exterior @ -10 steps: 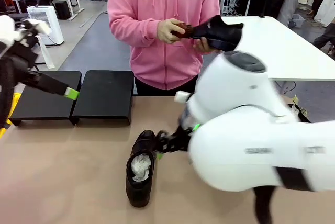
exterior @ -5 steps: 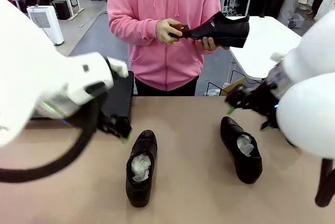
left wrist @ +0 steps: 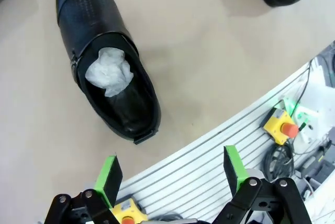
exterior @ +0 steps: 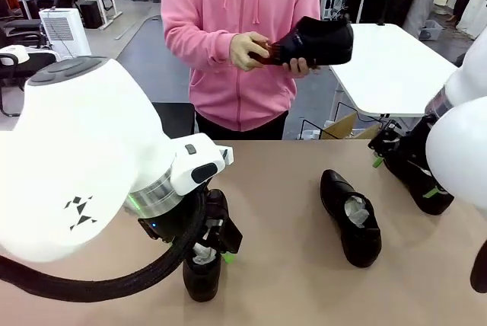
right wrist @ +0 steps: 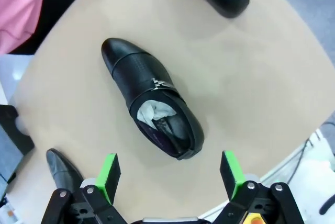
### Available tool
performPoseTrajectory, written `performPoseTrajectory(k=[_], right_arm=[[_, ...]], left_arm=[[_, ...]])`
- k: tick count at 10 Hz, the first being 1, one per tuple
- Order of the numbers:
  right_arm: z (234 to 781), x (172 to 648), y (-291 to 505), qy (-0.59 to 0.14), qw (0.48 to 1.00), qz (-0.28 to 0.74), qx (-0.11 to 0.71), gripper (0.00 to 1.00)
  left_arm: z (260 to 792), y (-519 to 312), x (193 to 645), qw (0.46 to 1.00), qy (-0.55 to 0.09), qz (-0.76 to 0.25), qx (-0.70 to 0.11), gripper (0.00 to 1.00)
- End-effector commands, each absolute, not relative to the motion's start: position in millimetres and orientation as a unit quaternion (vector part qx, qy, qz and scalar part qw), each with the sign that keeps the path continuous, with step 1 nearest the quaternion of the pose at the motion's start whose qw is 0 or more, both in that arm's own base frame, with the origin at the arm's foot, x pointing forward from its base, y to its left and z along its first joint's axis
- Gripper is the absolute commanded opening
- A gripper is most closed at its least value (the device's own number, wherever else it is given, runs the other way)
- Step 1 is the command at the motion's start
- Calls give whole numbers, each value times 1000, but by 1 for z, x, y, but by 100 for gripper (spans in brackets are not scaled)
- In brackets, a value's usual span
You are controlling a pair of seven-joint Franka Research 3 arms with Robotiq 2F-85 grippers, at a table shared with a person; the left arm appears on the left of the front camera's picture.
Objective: Organize the shoes by placing them on the stand.
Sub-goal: Place the Shoe from the middle of the table onto the Shoes Stand.
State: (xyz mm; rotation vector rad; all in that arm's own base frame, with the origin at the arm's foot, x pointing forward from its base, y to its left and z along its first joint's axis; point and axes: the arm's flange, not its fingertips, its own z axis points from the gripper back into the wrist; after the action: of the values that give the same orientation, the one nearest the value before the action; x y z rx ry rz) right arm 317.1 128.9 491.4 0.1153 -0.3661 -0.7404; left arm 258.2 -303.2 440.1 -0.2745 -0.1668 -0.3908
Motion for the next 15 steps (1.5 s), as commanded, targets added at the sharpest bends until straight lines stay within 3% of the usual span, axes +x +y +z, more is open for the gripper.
performPoseTrajectory(k=[1, 2, 6, 15], right_arm=[[498, 318, 131, -192, 915, -349, 68, 100], [498, 318, 131, -192, 915, -349, 68, 100], [498, 318, 131, -192, 915, -349, 68, 100], [498, 318, 131, -192, 915, -349, 68, 100]], left_arm=[[446, -290, 252, 969, -89, -201, -110, 100], [440, -303, 258, 968, -83, -193, -136, 100], [431, -347, 282, 976, -122, -161, -75, 100], [381, -390, 317, 995, -57, -59, -55, 100]])
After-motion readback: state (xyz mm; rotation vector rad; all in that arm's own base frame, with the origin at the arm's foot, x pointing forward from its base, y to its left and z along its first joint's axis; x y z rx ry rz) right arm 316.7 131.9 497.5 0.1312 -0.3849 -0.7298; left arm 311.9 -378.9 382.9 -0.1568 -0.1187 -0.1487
